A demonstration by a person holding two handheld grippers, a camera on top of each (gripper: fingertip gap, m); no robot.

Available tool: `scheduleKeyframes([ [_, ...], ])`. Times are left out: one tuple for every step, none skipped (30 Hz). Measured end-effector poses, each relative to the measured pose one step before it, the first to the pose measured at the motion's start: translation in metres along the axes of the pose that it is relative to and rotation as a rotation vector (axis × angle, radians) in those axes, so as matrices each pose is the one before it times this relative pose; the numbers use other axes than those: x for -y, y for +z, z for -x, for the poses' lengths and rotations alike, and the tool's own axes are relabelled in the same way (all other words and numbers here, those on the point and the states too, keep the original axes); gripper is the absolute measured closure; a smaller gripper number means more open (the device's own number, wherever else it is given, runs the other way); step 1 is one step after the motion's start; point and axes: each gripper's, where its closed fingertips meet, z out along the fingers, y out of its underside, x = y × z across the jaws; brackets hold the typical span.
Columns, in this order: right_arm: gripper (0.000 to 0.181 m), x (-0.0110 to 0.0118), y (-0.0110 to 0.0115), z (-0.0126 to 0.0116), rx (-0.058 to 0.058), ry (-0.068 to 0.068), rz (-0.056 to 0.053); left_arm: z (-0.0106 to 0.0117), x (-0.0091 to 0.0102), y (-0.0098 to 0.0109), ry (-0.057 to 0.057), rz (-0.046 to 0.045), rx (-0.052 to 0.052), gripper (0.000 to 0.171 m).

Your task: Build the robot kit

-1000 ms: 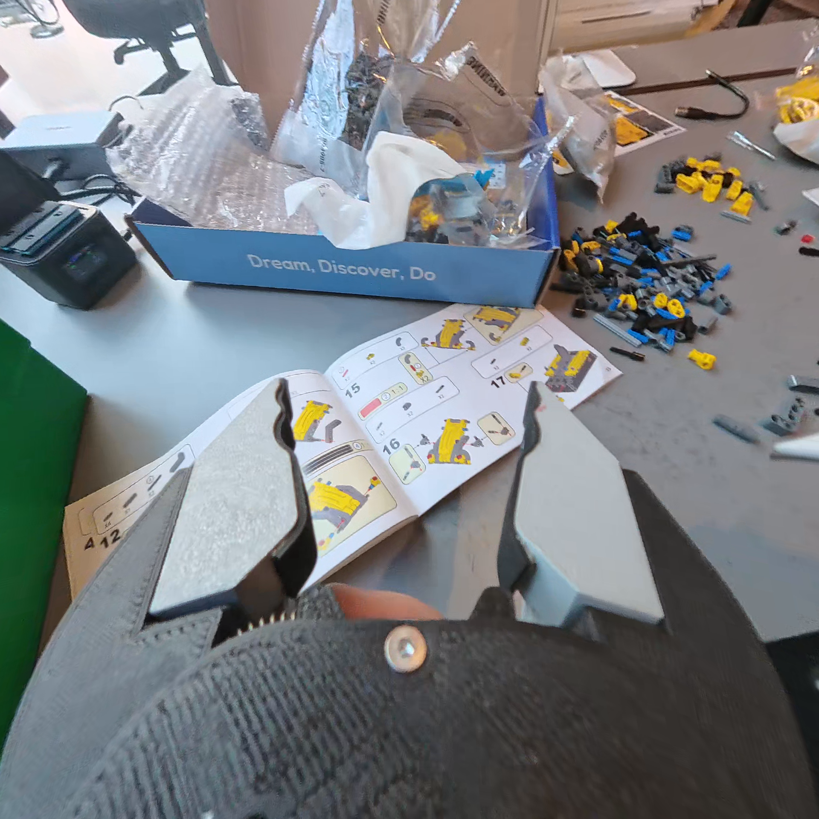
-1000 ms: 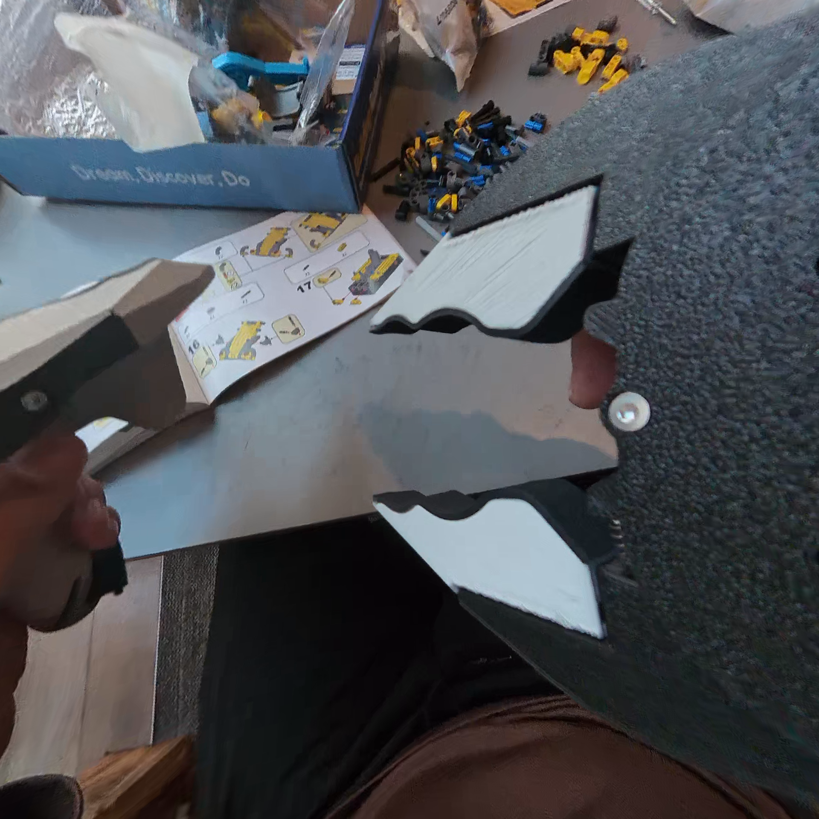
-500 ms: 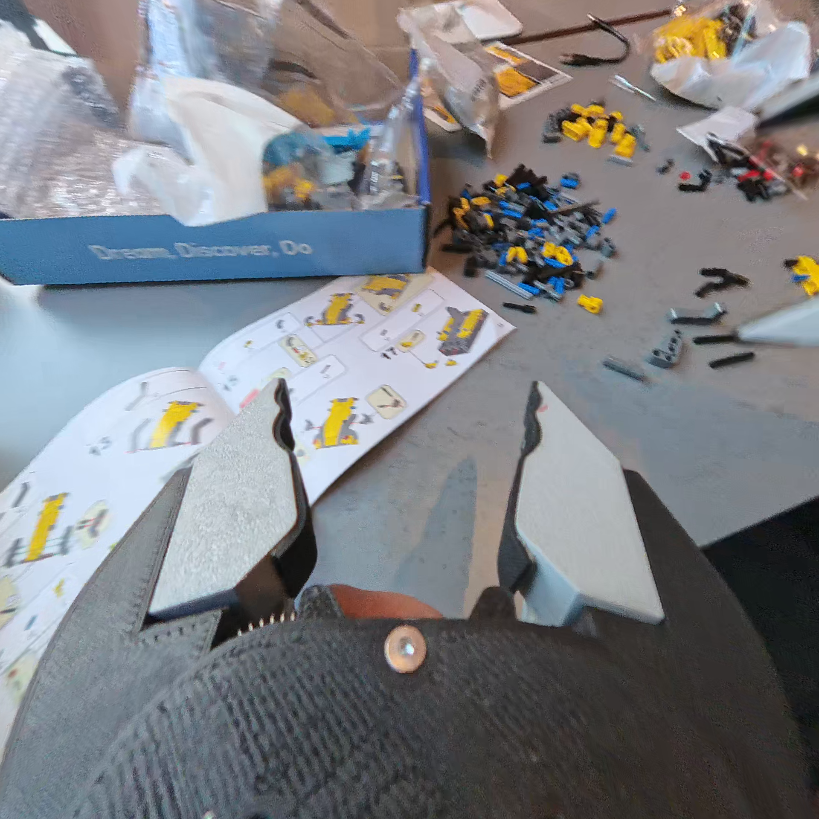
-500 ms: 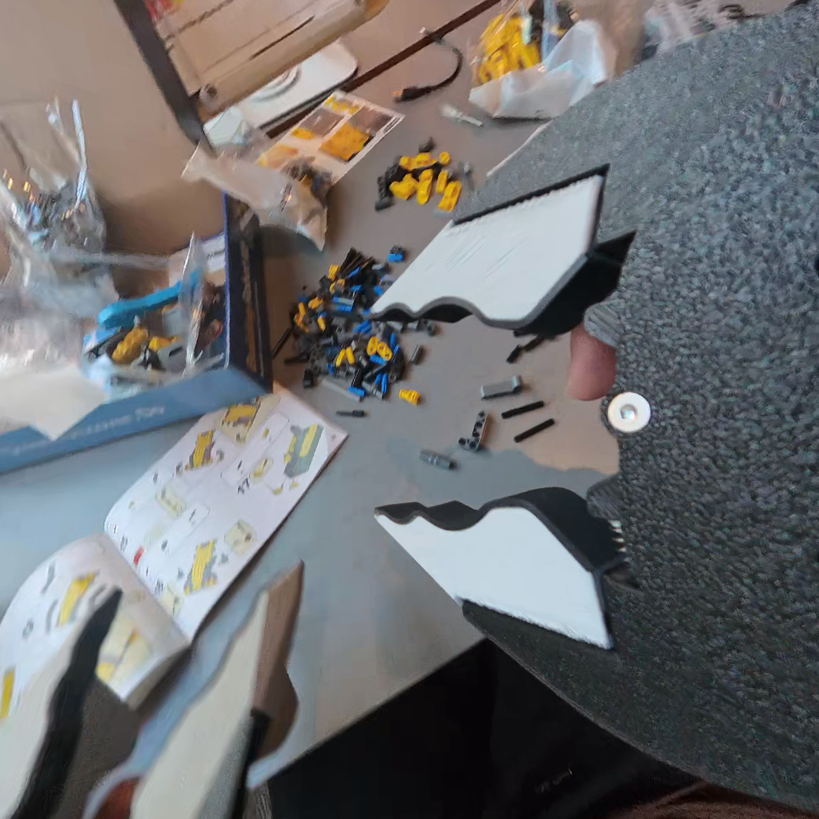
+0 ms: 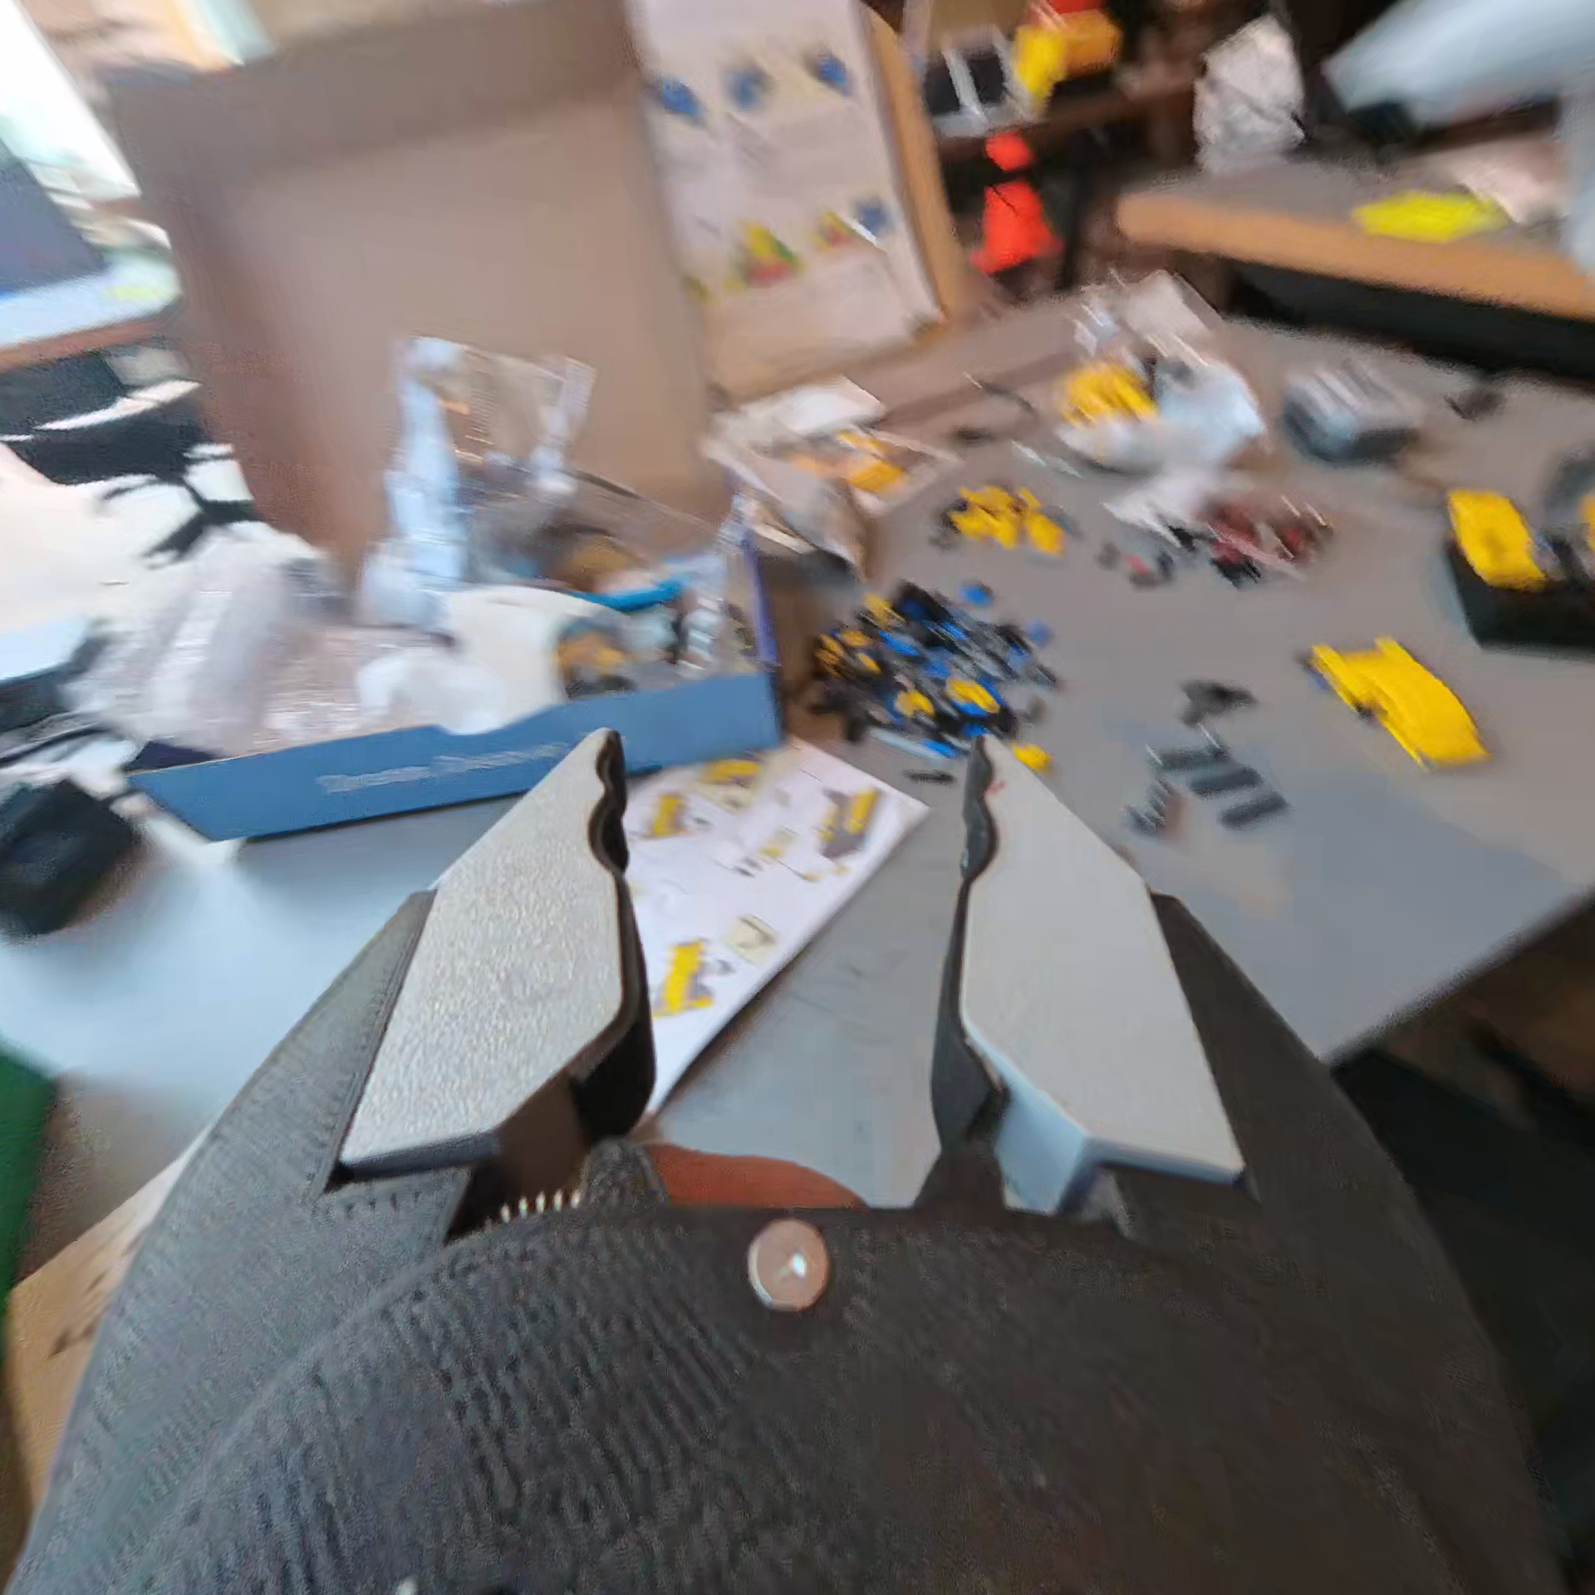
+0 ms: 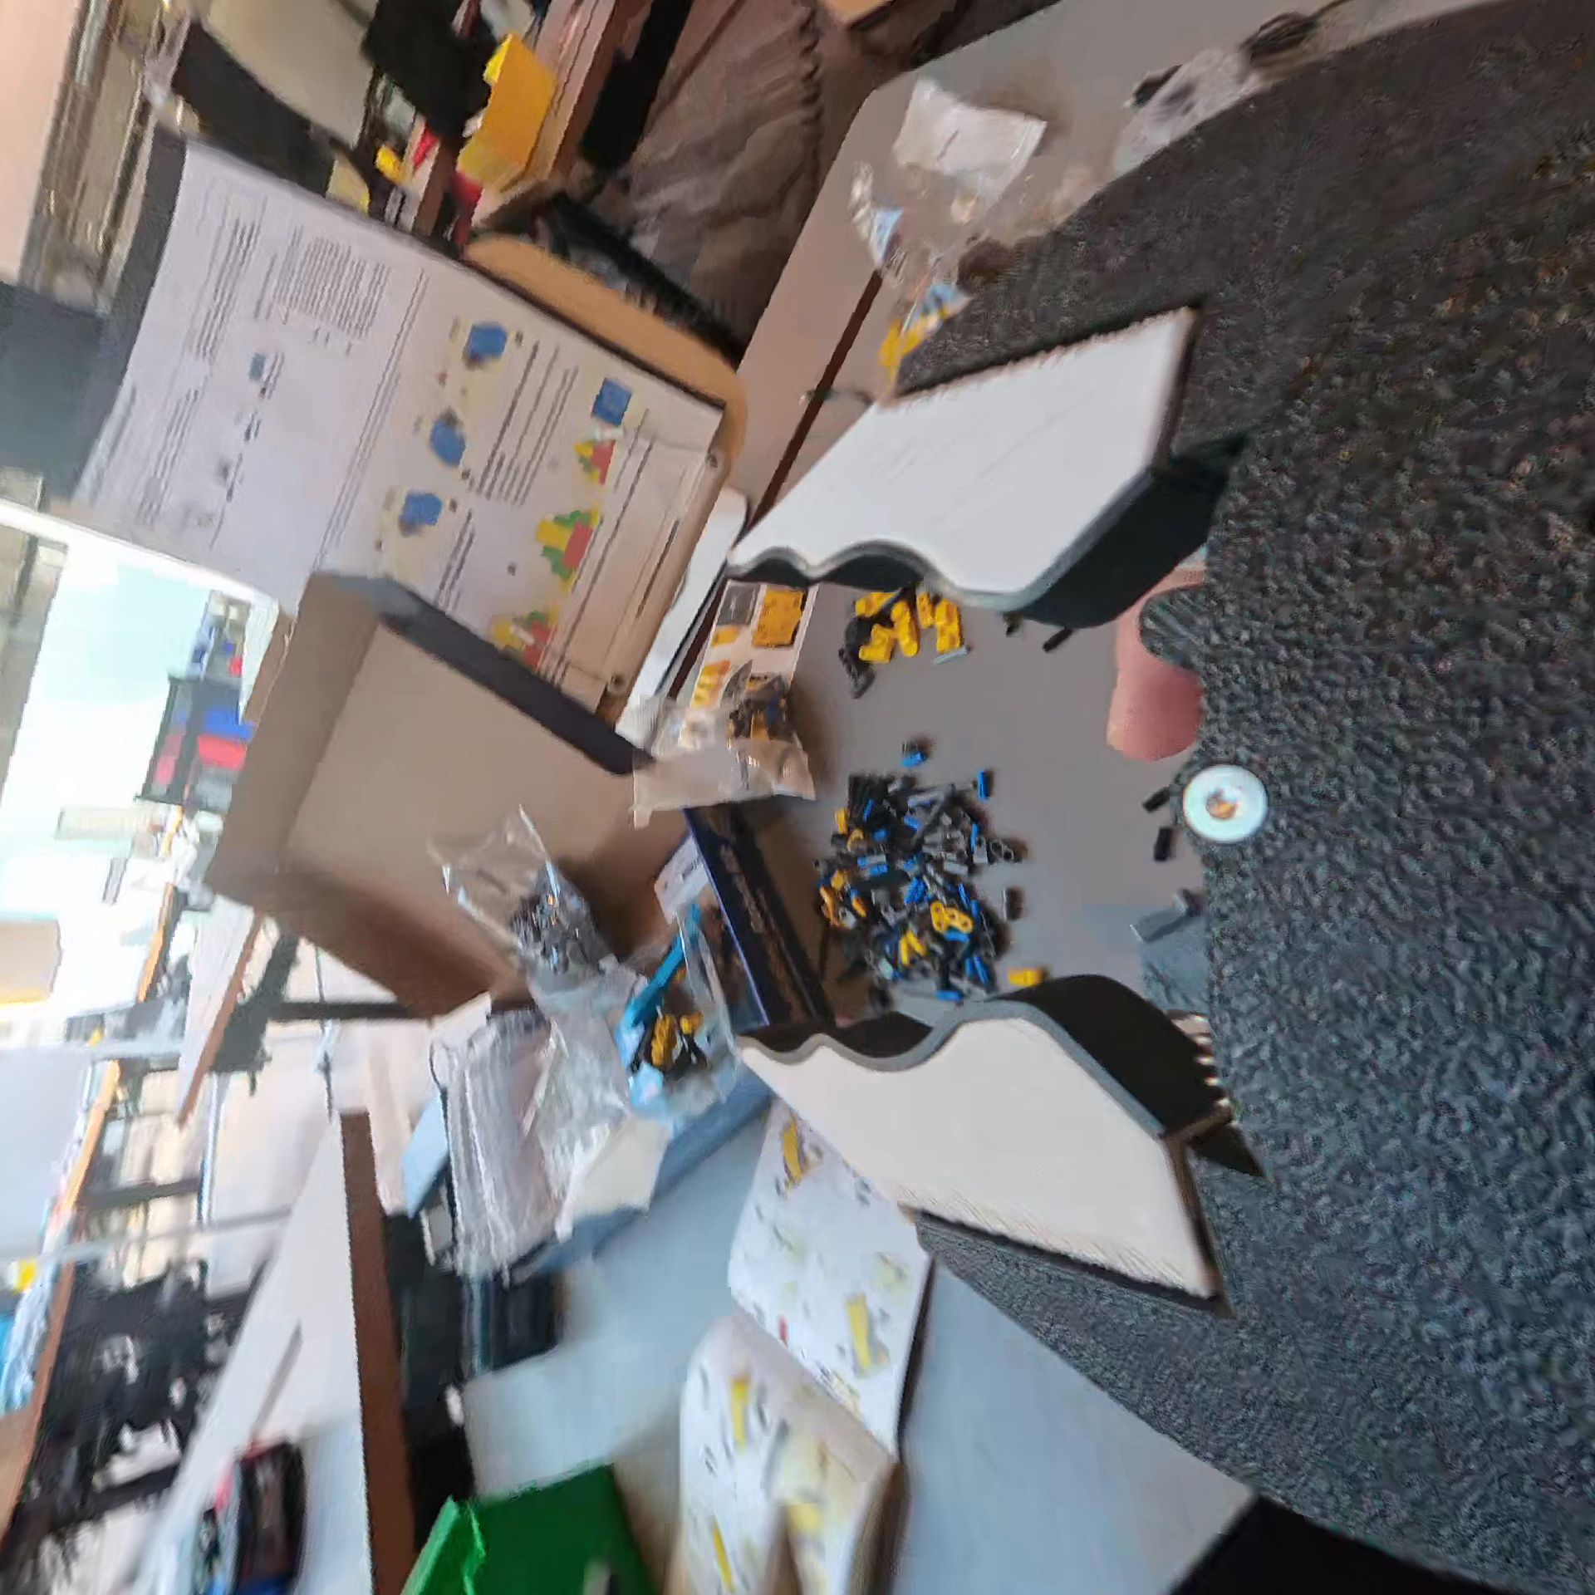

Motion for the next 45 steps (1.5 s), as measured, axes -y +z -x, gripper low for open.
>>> scheduleKeyframes([
  [0.087, -0.0023, 0.00069, 0.0225, 0.088, -0.0468, 0.0186, 0.02681, 0.01198, -0.00754, -0.0611, -0.06009, 0.0899, 0.096],
  [0.095, -0.00431, 0.0017, 0.02766, 0.1103, -0.0602, 0.0307, 0.02356, 0.01078, -0.00588, -0.0618, -0.05583, 0.0694, 0.098],
  [0.099, -0.00621, 0.00287, 0.03086, 0.1228, -0.0707, 0.0431, 0.01817, 0.00886, -0.00431, -0.0521, -0.04327, 0.0409, 0.099],
  [0.104, -0.00817, 0.00417, 0.02876, 0.1094, -0.0784, 0.0546, 0.01305, 0.00632, -0.00303, -0.0392, -0.02623, 0.0189, 0.099],
  [0.116, -0.00866, 0.00524, 0.02272, 0.0789, -0.0749, 0.0581, 0.00726, 0.00335, -0.00152, -0.0204, -0.0057, -0.0019, 0.1],
  [0.12, -0.00704, 0.00575, 0.0159, 0.0479, -0.0573, 0.0488, 0.00201, -0.00082, -0.00013, 0.0055, 0.02098, -0.0187, 0.101],
  [0.12, -0.00609, 0.00546, 0.00982, 0.029, -0.0349, 0.0408, -0.00285, -0.0059, 0.00087, 0.028, 0.05037, -0.034, 0.101],
  [0.12, -0.00663, 0.00463, 0.00415, 0.0153, -0.0146, 0.0375, -0.00954, -0.01194, 0.00148, 0.0511, 0.07898, -0.0636, 0.102],
  [0.121, -0.00677, 0.00328, -0.00329, -0.0094, 0.0052, 0.0314, -0.01515, -0.01727, 0.00173, 0.0686, 0.1041, -0.088, 0.103],
  [0.123, -0.00693, 0.00178, -0.01035, -0.0348, 0.0228, 0.0245, -0.01719, -0.01881, 0.00266, 0.0758, 0.10645, -0.0917, 0.105],
  [0.125, -0.00693, 0.00024, -0.01541, -0.0522, 0.0385, 0.0196, -0.01492, -0.01586, 0.00456, 0.0661, 0.08151, -0.0655, 0.108],
  [0.127, -0.00688, -0.00119, -0.01837, -0.0603, 0.0508, 0.0168, -0.01237, -0.01115, 0.00611, 0.0547, 0.05034, -0.0396, 0.11],
  [0.13, -0.00642, -0.00252, -0.01924, -0.0612, 0.055, 0.0147, -0.01115, -0.00707, 0.00698, 0.0447, 0.02898, -0.0283, 0.111],
  [0.132, -0.00441, -0.00391, -0.01874, -0.0575, 0.0526, 0.0046, -0.01122, -0.00519, 0.00724, 0.0304, 0.02367, -0.0306, 0.113],
  [0.133, -0.00087, -0.00545, -0.01691, -0.0486, 0.0461, -0.015, -0.01241, -0.00384, 0.00717, 0.014, 0.02278, -0.0411, 0.114],
  [0.134, 0.00307, -0.00704, -0.01408, -0.0355, 0.0392, -0.0357, -0.01253, -0.00263, 0.00649, 0.006, 0.02157, -0.0452, 0.115],
  [0.137, 0.00622, -0.00808, -0.01077, -0.0208, 0.0322, -0.0493, -0.01108, -0.00114, 0.00563, 0.0122, 0.01248, -0.0414, 0.115],
  [0.143, 0.00782, -0.00888, -0.00858, -0.0134, 0.0274, -0.0532, -0.00781, -0.00041, 0.00466, 0.0186, 0.00551, -0.0255, 0.117],
  [0.151, 0.00829, -0.00881, -0.00776, -0.013, 0.0262, -0.0526, -0.00477, -0.00092, 0.00371, 0.0207, 0.0046, -0.0138, 0.121],
  [0.156, 0.00887, -0.00844, -0.00663, -0.0102, 0.0255, -0.0535, -0.00278, -0.00149, 0.00315, 0.0162, 0.00477, -0.0098, 0.126],
  [0.158, 0.00916, -0.00768, -0.0049, -0.0039, 0.0248, -0.0527, -0.00153, -0.0023, 0.00305, 0.007, 0.00526, -0.0109, 0.13],
  [0.161, 0.00873, -0.00698, -0.0033, 0.002, 0.0225, -0.0482, 0.00019, -0.00298, 0.00307, -0.0028, 0.00905, -0.0079, 0.132],
  [0.163, 0.00857, -0.0064, -0.00258, 0.002, 0.017, -0.0448, 0.00201, -0.00299, 0.00302, -0.0109, 0.01004, -0.0006, 0.133],
  [0.165, 0.00881, -0.00615, -0.00282, -0.005, 0.0112, -0.0446, 0.00256, -0.00214, 0.00321, -0.0118, 0.00481, 0.0013, 0.133],
  [0.165, 0.00941, -0.00619, -0.00331, -0.0127, 0.0078, -0.046, 0.00272, -0.00158, 0.00335, -0.0125, -0.00024, 0.0035, 0.133],
  [0.166, 0.01028, -0.00628, -0.00242, -0.0112, 0.0072, -0.0487, 0.00179, -0.00153, 0.00357, -0.0108, -0.00076, -0.0009, 0.133],
  [0.167, 0.01075, -0.00609, 0.00057, 0.0035, 0.0058, -0.0482, 0.00093, -0.00197, 0.00378, -0.0093, 0.00177, -0.0034, 0.133],
  [0.169, 0.0095, -0.00554, 0.00403, 0.0214, 0.0012, -0.0393, 0.00082, -0.00205, 0.00382, -0.0053, 0.0027, -0.0007, 0.134],
  [0.17, 0.00672, -0.00438, 0.00668, 0.0347, -0.006, -0.0232, 0.00011, -0.00101, 0.0038, 0.0003, -0.00274, -0.0003, 0.134],
  [0.17, 0.00303, -0.00281, 0.00753, 0.0358, -0.0153, -0.0032, -0.0012, -0.00147, 0.00356, 0.0027, -0.00044, -0.0038, 0.136],
  [0.171, -0.00068, -0.0015, 0.00597, 0.0246, -0.0249, 0.0136, -0.00145, -0.00228, 0.00346, 0.0025, 0.00789, -0.0034, 0.139],
  [0.171, -0.00408, -0.00006, 0.00479, 0.0166, -0.0327, 0.0274, -0.00099, -0.00228, 0.00354, 0.0026, 0.0095, 0.0011, 0.139],
  [0.171, -0.0076, 0.00108, 0.00545, 0.0212, -0.038, 0.0416, -0.00142, -0.0023, 0.00311, 0.0063, 0.00894, 0.0003, 0.139],
  [0.171, -0.00978, 0.00245, 0.00518, 0.0195, -0.0364, 0.0485, -0.00125, -0.00228, 0.0026, 0.0088, 0.01031, 0.0019, 0.139],
  [0.171, -0.01027, 0.00372, 0.00444, 0.0145, -0.0266, 0.0463, -0.00096, -0.00184, 0.00166, 0.0032, 0.00881, 0.0044, 0.139],
  [0.171, -0.01014, 0.00484, 0.00532, 0.0201, -0.0156, 0.0432, -0.00248, -0.00068, 0.00031, -0.0054, 0.00454, -0.0052, 0.139],
  [0.17, -0.00947, 0.00576, 0.00632, 0.0286, -0.0077, 0.0362, -0.00478, 0.00101, -0.001, -0.0119, -0.00413, -0.0176, 0.138],
  [0.171, -0.00831, 0.00632, 0.00636, 0.0298, 0.003, 0.0232, -0.00675, 0.00172, -0.00182, -0.0131, -0.01364, -0.0248, 0.137],
  [0.17, -0.00774, 0.00668, 0.00644, 0.0293, 0.0177, 0.0101, -0.00772, 0.00033, -0.00175, -0.0102, -0.01154, -0.0215, 0.137],
  [0.17, -0.00935, 0.00714, 0.00788, 0.037, 0.0272, 0.0085, -0.00824, -0.00196, -0.00143, 0.0016, -0.00254, -0.0146, 0.137],
  [0.17, -0.01191, 0.00731, 0.0086, 0.0395, 0.0266, 0.0141, -0.00944, -0.00252, -0.00143, 0.0167, -0.00646, -0.0105, 0.136],
  [0.17, -0.01281, 0.00709, 0.00707, 0.0279, 0.0249, 0.0123, -0.01027, -0.00172, -0.00134, 0.0293, -0.02072, -0.0072, 0.135],
  [0.169, -0.01366, 0.00639, 0.00552, 0.0152, 0.0212, 0.0081, -0.00902, -0.00083, -0.0012, 0.0231, -0.03045, 0.0025, 0.135],
  [0.169, -0.01394, 0.00569, 0.00292, -0.0027, 0.0217, 0.0015, -0.00759, -0.00015, -0.00095, 0.0119, -0.03259, 0.0029, 0.135],
  [0.169, -0.01502, 0.00517, 0.0021, -0.0055, 0.0211, 0.0035, -0.00694, 0.00113, -0.00104, 0.0045, -0.03793, -0.0033, 0.134],
])
